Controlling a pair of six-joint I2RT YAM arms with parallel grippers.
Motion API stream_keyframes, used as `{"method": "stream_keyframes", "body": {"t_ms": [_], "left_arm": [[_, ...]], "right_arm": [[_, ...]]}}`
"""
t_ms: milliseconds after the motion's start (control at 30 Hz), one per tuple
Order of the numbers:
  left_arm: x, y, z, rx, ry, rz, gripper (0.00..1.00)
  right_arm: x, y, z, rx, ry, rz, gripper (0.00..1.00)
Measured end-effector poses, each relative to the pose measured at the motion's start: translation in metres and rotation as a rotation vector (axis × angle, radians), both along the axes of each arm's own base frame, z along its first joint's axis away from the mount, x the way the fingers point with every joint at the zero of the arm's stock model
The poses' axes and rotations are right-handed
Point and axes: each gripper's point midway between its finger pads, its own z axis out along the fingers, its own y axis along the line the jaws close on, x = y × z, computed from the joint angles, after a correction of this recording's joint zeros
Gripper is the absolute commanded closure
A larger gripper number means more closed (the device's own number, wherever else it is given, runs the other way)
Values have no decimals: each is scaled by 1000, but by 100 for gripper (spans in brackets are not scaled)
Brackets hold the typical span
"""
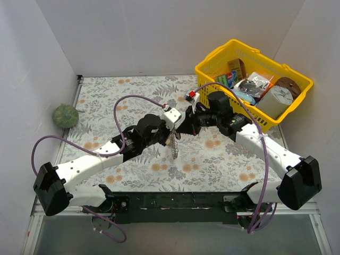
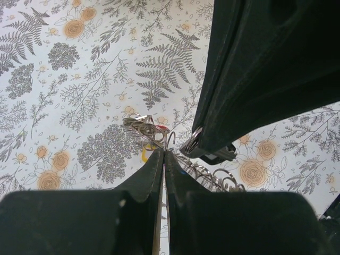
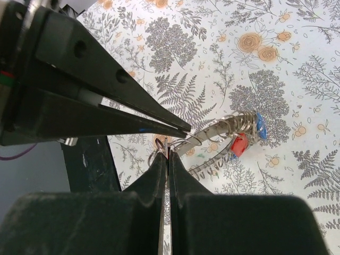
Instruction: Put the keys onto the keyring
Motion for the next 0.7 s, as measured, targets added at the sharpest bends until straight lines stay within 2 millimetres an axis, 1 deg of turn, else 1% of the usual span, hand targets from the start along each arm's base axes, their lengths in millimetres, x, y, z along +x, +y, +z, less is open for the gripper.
{"method": "stream_keyframes", "body": {"t_ms": [200,500,700], "left_arm": [[-3,3,9,-31,-27,-2,100],[-5,2,10,-29,-34,-26,100],[-5,2,9,-24,-38,-32,100]], "right_arm": [[-1,-3,-7,-23,-5,8,99],[1,-10,-16,-61,-8,2,99],[4,-14,-30,-117,30,-20,99]]}}
